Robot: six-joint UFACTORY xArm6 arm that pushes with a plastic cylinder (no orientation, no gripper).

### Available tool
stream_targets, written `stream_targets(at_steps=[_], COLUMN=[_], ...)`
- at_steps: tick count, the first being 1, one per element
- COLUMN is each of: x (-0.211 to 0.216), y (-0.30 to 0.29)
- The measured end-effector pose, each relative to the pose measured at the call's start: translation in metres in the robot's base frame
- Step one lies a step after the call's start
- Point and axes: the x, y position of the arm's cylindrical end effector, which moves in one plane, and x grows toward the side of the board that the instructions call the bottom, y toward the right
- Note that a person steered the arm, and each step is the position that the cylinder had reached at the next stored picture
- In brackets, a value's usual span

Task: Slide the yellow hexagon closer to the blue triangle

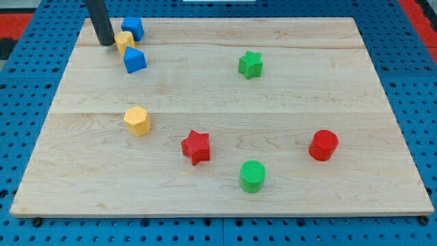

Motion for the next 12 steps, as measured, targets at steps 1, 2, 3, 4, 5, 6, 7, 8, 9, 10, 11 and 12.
stream_targets(at_steps=[1, 2, 3, 4, 5, 6, 7, 8, 9, 10, 11, 12], x=[0.004, 0.004, 0.004, 0.004, 0.037, 0.044, 0.043, 0.057, 0.086, 0.129, 0.156, 0.187], y=[0.0, 0.001, 0.013, 0.017, 0.006, -0.023, -0.049, -0.06, -0.061, -0.052, -0.02, -0.009])
